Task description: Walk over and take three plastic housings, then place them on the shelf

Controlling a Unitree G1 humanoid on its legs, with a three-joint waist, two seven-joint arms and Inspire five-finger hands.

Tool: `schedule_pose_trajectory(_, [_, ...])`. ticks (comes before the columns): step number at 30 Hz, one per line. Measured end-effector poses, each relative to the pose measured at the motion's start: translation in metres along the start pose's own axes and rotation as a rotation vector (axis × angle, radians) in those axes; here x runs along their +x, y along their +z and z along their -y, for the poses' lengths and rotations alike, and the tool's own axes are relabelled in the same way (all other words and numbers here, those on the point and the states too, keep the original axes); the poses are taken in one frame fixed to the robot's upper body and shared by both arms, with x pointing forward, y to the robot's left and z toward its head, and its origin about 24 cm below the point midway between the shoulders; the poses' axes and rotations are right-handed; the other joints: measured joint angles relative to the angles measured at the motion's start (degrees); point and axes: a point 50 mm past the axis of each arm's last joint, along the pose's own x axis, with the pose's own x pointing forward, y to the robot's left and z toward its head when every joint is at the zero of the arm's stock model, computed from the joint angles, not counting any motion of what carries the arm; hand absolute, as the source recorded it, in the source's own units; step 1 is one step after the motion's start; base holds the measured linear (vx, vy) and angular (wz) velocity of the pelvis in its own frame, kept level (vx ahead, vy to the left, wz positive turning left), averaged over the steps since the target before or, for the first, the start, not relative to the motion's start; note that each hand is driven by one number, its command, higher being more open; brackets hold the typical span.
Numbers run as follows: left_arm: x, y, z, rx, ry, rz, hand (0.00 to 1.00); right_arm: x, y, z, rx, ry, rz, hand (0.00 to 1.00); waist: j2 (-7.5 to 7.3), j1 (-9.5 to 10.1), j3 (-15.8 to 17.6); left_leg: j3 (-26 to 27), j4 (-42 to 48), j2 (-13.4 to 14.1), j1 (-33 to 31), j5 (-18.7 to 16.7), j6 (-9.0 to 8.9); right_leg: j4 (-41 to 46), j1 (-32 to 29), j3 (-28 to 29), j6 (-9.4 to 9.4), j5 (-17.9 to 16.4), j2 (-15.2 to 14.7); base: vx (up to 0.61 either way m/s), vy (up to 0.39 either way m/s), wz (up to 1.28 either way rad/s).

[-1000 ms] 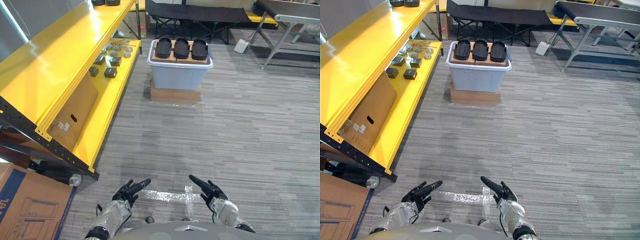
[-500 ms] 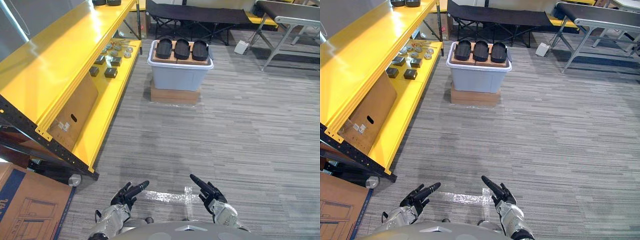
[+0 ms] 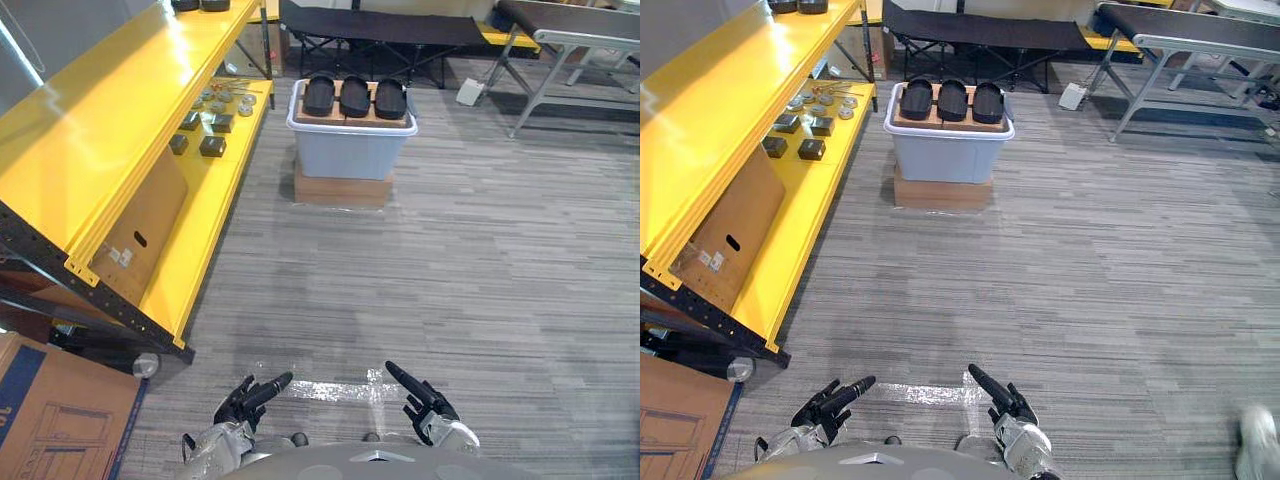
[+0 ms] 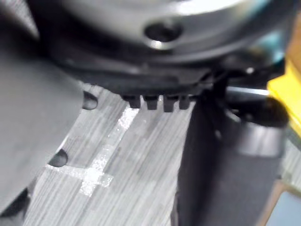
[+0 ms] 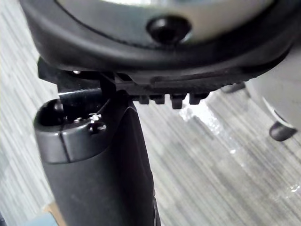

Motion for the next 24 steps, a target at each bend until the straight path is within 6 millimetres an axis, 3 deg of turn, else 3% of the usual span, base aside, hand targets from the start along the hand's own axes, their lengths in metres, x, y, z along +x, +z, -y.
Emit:
schedule_pose_trajectory(1, [0.000,0.001,0.001,0.007,-0.003,0.000,1.00,0.001,0.004,-0.003,0.016,0.008,0.021,1.00,-0.08,-0.31,1.01,0.53,1.39,0.24,0.69,-0.80,0.18,3.86,-2.39,-1.13,-0.99,-1.40,-0.85,0.04,0.096,-0.32])
schedule_pose_trajectory(3, [0.001,0.006,-0.001,0.013,0.001,0.009,1.00,0.000,0.000,-0.005,0.020,0.013,0.019,1.00,-0.96,-0.26,1.05,0.85,2.92,0.81,0.66,-2.14,-0.24,0.09,-3.51,-1.28,-1.29,-1.59,-0.17,0.12,0.067,-0.20])
schedule_pose_trajectory(6, [0.004,0.012,0.004,0.007,-0.019,0.019,1.00,0.000,0.000,-0.007,0.012,0.027,0.021,1.00,-0.77,-1.39,1.34,0.00,4.39,2.62,0.68,-3.83,-1.13,-11.61,-5.23,1.12,1.23,0.51,3.27,0.18,-0.015,0.07])
schedule_pose_trajectory(9, [0.007,0.017,0.008,0.006,-0.049,0.021,1.00,-0.002,-0.004,0.003,0.017,0.003,0.009,1.00,-1.58,-1.64,2.35,-2.31,7.20,2.60,2.26,-7.43,-2.63,-17.47,-5.90,3.82,1.66,3.27,3.42,0.23,-0.122,0.39])
schedule_pose_trajectory(10, [0.007,0.017,0.008,0.008,-0.048,0.022,1.00,-0.004,-0.010,0.009,0.020,-0.011,-0.007,1.00,-1.82,-1.64,2.60,-3.41,8.81,2.58,2.70,-9.72,-3.21,-17.07,-5.98,5.32,1.53,3.27,3.37,0.28,-0.234,0.63])
schedule_pose_trajectory(11, [0.008,0.017,0.008,0.010,-0.049,0.019,1.00,-0.007,-0.018,0.017,0.026,-0.032,-0.035,1.00,-1.60,-1.78,2.62,-5.20,11.92,2.99,2.76,-13.15,-3.36,-12.80,-6.84,6.85,-1.06,4.88,3.50,0.31,-0.262,0.55])
schedule_pose_trajectory(12, [0.008,0.016,0.010,0.015,-0.052,0.014,1.00,-0.008,-0.019,0.022,0.036,-0.043,-0.042,1.00,-1.21,-1.88,2.47,-5.97,13.29,3.30,2.51,-14.35,-3.29,-9.48,-7.92,6.99,-2.45,4.70,3.53,0.44,-0.355,0.73])
schedule_pose_trajectory(13, [0.008,0.009,0.012,0.006,-0.051,-0.017,1.00,-0.009,-0.015,0.033,0.035,-0.074,-0.048,1.00,0.28,-2.74,1.84,-7.45,15.15,4.78,2.55,-17.06,-3.82,-0.99,-10.17,5.95,-6.15,2.14,3.50,0.41,-0.300,0.60])
schedule_pose_trajectory(14, [0.007,0.002,0.012,-0.004,-0.045,-0.039,1.00,-0.010,-0.014,0.038,0.024,-0.086,-0.052,1.00,1.31,-3.11,1.20,-7.95,15.96,5.99,2.68,-18.08,-4.47,0.24,-10.15,5.11,-6.36,1.15,4.15,0.43,-0.277,0.64])
schedule_pose_trajectory(15, [0.007,-0.007,0.011,-0.013,-0.025,-0.071,1.00,-0.011,-0.012,0.046,0.009,-0.105,-0.059,1.00,2.53,-3.34,0.61,-7.90,24.87,7.43,-0.70,-18.92,-7.13,0.38,-9.74,3.74,-6.60,-1.38,5.45,0.38,-0.177,0.40])
schedule_pose_trajectory(16, [0.011,0.002,0.019,-0.013,-0.029,-0.043,1.00,-0.010,-0.007,0.051,-0.021,-0.118,-0.057,1.00,4.98,-2.81,0.70,-6.72,38.08,9.89,-7.21,-16.37,-9.95,-0.54,-8.53,2.82,-7.55,-2.35,6.68,0.59,-0.268,0.25])
schedule_pose_trajectory(17, [0.012,0.004,0.023,-0.034,-0.018,-0.027,1.00,-0.010,-0.003,0.054,-0.035,-0.127,-0.062,1.00,5.91,-2.51,1.98,-5.50,47.18,12.32,-10.39,-13.65,-11.50,-3.44,-4.24,2.45,-7.93,-1.90,8.48,0.59,-0.263,0.09])
schedule_pose_trajectory(18, [0.013,0.003,0.023,-0.052,-0.002,-0.028,1.00,-0.010,-0.003,0.056,-0.031,-0.134,-0.066,1.00,6.39,-2.60,2.23,-5.16,49.65,12.89,-10.79,-13.69,-11.57,-4.86,-1.79,2.36,-8.23,-1.95,9.14,0.51,-0.205,-0.03])
schedule_pose_trajectory(20, [0.013,0.003,0.022,-0.087,0.039,-0.017,1.00,-0.010,-0.007,0.058,-0.044,-0.143,-0.083,1.00,6.05,-2.60,2.41,-4.09,48.41,11.57,-12.16,-14.91,-10.91,-10.56,6.19,2.50,-8.73,-2.26,9.77,0.47,-0.124,-0.09])
schedule_pose_trajectory(22, [0.013,0.009,0.023,-0.129,0.041,0.021,1.00,-0.009,-0.006,0.052,-0.048,-0.125,-0.063,1.00,5.22,-1.81,2.77,-2.86,39.97,8.83,-15.92,-15.33,-10.13,-15.06,10.23,3.47,-8.34,-1.72,9.41,0.49,-0.102,-0.27])
schedule_pose_trajectory(24, [0.013,0.016,0.020,-0.190,0.050,0.059,1.00,-0.006,-0.005,0.043,-0.044,-0.105,-0.048,1.00,4.48,-0.36,3.32,-3.45,25.32,7.08,-20.54,-11.61,-10.27,-17.77,12.58,4.85,-8.28,-1.71,8.78,0.31,0.008,-0.40])
